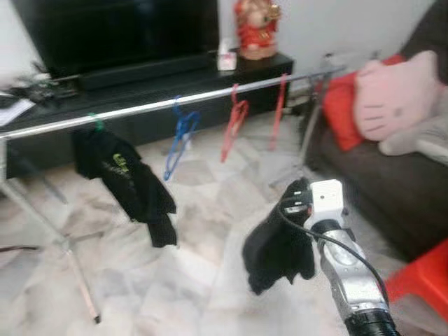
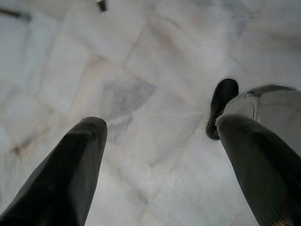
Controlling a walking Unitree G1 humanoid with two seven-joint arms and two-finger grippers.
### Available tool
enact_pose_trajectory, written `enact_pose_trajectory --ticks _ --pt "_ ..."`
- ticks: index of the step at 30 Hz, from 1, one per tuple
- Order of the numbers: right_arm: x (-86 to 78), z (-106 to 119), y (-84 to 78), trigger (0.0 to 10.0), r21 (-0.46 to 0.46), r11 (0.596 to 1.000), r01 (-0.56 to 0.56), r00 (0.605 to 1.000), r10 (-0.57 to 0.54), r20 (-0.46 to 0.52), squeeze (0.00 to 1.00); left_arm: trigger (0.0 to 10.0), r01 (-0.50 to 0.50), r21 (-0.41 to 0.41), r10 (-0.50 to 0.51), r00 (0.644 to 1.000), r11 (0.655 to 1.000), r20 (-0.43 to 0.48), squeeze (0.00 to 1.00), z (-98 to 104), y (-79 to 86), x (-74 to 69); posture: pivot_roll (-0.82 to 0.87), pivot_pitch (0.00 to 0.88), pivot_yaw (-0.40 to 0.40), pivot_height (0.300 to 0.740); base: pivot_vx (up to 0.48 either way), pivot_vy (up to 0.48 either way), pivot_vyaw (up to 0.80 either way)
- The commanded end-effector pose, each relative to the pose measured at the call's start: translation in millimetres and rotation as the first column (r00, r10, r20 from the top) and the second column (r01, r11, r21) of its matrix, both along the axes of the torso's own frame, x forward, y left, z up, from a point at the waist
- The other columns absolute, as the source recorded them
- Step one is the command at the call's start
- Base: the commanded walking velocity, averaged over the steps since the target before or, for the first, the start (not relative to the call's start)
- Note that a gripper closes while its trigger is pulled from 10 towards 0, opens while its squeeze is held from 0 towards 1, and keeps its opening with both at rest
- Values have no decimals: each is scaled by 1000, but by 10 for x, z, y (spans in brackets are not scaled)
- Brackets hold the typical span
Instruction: Hang hanger
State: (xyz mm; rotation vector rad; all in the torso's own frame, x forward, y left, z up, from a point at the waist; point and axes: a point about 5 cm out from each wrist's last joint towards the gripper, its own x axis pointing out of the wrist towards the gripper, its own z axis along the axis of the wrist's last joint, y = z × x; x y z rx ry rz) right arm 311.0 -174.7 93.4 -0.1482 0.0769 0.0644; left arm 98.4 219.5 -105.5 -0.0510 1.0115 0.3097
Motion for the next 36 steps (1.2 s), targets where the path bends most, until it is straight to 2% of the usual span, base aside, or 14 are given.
enact_pose_trajectory --ticks 1,6,30,36 --pt "35 63 4 10000 10 1000 7 999 -7 36 0 10000 -12 3 12 1000 1000 -22 0 -13 27 -66 -171 0 41 740 0 0 656" --pt "46 48 13 10000 9 1000 0 1000 0 31 0 10000 -18 10 18 1000 1000 -4 0 -3 38 -50 -165 0 38 740 0 0 641" --pt "54 -42 26 10000 4 1000 -4 1000 4 -4 0 10000 13 1 -13 1000 1000 -2 0 -5 15 -45 -180 0 48 740 0 0 0" --pt "45 -54 69 10000 5 1000 -20 1000 20 1 0 10000 19 -38 -19 1000 999 6 0 -8 -2 -44 -188 0 59 740 296 0 0"
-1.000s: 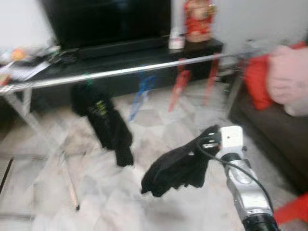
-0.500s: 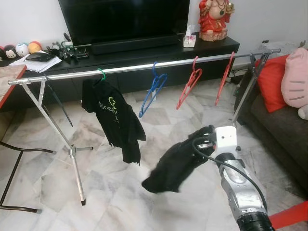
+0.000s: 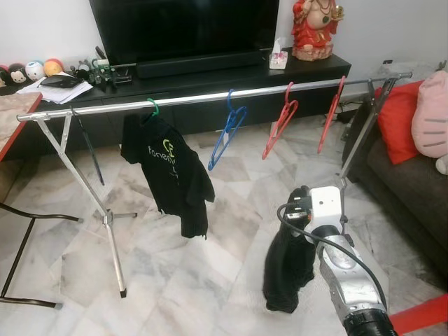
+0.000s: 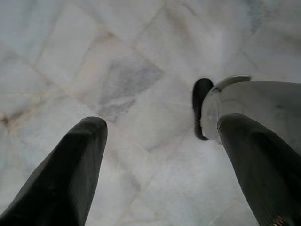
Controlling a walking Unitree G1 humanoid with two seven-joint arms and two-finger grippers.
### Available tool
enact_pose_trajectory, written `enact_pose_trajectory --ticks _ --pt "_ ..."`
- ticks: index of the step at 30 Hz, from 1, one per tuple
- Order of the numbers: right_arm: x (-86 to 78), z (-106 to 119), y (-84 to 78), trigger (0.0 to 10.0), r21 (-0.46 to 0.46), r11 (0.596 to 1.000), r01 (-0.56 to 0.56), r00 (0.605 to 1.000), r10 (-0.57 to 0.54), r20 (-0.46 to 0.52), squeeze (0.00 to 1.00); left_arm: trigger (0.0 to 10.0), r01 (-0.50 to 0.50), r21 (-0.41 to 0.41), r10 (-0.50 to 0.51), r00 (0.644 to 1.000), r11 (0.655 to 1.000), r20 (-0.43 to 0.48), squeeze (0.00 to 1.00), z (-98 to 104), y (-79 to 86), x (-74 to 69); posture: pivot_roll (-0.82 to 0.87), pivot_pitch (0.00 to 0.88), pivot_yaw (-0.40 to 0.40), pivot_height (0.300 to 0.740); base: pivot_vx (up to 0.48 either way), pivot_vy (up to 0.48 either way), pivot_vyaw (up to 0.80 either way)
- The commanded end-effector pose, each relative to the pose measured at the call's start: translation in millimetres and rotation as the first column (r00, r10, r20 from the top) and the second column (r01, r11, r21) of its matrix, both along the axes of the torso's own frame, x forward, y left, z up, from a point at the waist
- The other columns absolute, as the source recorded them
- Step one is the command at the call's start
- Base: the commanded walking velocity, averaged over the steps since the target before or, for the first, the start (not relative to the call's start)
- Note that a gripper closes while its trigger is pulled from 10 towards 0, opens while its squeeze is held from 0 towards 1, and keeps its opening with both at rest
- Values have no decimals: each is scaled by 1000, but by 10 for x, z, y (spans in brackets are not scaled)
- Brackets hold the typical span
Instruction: Hang hanger
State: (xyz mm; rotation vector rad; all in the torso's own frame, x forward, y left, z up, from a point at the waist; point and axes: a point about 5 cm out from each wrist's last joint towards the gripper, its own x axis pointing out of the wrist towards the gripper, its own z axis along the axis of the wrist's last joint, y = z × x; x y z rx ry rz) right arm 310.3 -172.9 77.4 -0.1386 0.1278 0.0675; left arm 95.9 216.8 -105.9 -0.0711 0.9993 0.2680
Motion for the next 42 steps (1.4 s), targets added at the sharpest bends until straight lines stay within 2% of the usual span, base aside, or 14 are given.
enact_pose_trajectory --ticks 1,34,42 --pt "51 105 51 10000 -3 1000 -21 998 21 53 0 10000 -6 -4 6 1000 1000 -12 0 -4 25 -19 -188 0 59 740 334 0 0" --pt "35 102 75 10000 -26 999 -29 998 30 56 0 10000 -10 -2 10 1000 1000 -14 0 2 42 -1 -181 0 52 740 337 0 0" --pt "63 125 102 10000 -30 999 -34 997 35 65 0 10000 -15 8 15 1000 1000 -4 0 11 60 14 -176 0 55 740 0 0 0"
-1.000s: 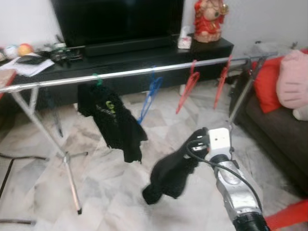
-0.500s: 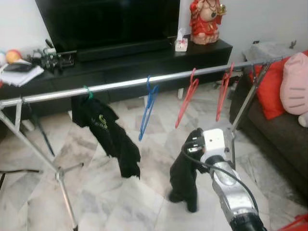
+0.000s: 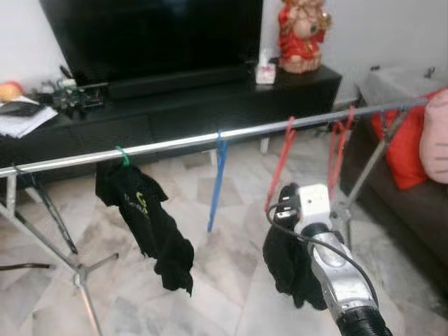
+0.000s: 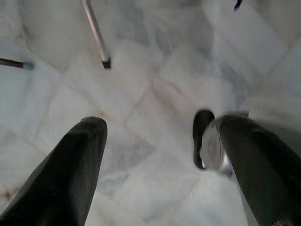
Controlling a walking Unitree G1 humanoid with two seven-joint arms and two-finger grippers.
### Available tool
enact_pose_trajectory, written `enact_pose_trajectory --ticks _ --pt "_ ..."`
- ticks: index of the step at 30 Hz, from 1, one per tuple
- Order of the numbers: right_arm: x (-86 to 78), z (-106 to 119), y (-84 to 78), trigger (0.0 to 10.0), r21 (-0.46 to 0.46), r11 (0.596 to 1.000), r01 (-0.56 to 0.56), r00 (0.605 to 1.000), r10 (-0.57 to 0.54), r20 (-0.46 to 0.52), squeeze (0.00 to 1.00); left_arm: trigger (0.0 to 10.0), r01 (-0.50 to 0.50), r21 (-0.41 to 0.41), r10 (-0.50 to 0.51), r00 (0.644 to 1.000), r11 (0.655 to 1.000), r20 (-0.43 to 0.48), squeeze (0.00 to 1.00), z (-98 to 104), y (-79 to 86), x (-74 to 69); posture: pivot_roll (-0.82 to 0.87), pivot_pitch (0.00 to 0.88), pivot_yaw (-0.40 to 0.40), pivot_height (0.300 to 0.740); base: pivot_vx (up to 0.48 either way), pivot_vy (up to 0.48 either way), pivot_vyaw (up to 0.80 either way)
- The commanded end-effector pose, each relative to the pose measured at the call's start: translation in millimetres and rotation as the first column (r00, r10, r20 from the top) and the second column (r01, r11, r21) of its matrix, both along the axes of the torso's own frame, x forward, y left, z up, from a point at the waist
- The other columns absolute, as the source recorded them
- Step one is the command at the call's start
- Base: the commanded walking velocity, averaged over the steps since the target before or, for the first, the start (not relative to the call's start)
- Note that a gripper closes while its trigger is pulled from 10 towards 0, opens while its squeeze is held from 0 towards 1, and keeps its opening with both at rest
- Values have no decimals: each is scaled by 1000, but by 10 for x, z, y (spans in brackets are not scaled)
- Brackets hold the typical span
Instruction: Hang hanger
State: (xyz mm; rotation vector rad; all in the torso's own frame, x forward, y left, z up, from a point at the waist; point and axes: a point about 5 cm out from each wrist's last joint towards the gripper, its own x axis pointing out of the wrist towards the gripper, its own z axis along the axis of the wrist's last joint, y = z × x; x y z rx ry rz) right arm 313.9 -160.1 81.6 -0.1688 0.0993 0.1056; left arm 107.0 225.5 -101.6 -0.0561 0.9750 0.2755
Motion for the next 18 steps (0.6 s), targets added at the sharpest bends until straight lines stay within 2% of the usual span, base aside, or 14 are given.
enact_pose_trajectory --ticks 1,13,18 --pt "27 80 -26 10000 -2 1000 6 999 -6 38 0 10000 -15 -13 15 1000 1000 -23 0 -32 -27 -94 -177 0 57 740 0 0 0" --pt "-18 24 -69 10000 -4 1000 29 999 -29 26 0 10000 -5 -9 5 1000 1000 -28 0 -32 -22 -97 -182 0 64 740 0 0 0" --pt "-71 -16 -113 10000 -12 997 73 997 -73 24 0 10000 9 -3 -9 999 1000 -34 0 -32 -14 -105 -180 0 67 740 0 0 0"
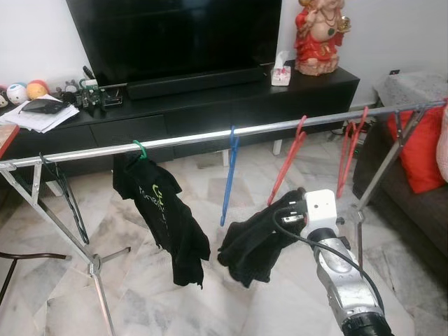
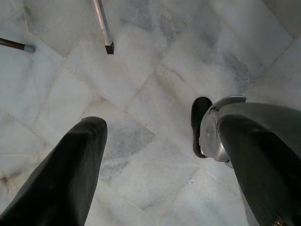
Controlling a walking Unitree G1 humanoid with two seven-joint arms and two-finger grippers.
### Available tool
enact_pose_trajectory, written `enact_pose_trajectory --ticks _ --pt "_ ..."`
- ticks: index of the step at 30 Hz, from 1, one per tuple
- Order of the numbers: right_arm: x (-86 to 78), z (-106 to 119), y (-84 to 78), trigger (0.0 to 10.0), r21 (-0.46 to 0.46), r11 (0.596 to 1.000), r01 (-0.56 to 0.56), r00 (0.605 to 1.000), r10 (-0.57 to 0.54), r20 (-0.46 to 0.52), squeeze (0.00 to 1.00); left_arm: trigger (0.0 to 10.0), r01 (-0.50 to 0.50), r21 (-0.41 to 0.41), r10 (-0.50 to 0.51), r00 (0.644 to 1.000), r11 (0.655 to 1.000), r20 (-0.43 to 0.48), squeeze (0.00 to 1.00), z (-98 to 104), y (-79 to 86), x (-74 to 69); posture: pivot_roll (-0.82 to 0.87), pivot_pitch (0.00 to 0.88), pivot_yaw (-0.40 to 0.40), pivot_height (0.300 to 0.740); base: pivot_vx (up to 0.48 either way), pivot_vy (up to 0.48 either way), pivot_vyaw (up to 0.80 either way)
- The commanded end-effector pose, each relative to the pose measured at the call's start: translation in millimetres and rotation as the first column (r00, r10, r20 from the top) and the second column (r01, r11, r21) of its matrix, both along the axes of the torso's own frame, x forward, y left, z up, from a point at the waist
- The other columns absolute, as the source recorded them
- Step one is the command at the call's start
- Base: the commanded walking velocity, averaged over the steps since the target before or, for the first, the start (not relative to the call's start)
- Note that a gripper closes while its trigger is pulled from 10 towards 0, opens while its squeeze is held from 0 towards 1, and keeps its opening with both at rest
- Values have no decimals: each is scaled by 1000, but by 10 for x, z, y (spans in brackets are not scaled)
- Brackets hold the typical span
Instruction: Hang hanger
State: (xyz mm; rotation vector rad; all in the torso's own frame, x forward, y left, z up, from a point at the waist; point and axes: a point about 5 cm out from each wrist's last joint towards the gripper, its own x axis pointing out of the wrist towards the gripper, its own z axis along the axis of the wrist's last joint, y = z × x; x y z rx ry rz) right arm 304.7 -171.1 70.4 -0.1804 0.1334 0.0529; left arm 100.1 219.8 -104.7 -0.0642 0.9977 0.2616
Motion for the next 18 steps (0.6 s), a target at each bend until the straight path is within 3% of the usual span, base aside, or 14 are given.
enact_pose_trajectory --ticks 1,10,14,15,18 --pt "7 95 -21 10000 10 999 35 998 -35 55 0 10000 3 14 -2 1000 1000 -13 0 -1 42 -36 -180 0 67 740 0 0 0" --pt "-192 75 -117 10000 25 992 120 987 -122 104 0 10000 12 24 -11 1000 1000 -15 0 0 54 -43 -186 0 77 740 0 0 0" --pt "-194 75 -115 10000 25 992 122 987 -124 104 0 10000 12 24 -12 1000 1000 -15 0 0 54 -43 -186 0 77 740 0 0 0" --pt "-297 48 -159 10000 0 997 78 990 -77 116 0 10000 17 26 -16 1000 1000 -16 0 1 58 -45 -195 0 85 740 0 0 0" --pt "-379 18 -218 10000 -12 997 75 991 -73 113 0 10000 17 27 -17 1000 999 -16 0 1 60 -49 -191 0 79 740 0 0 0"
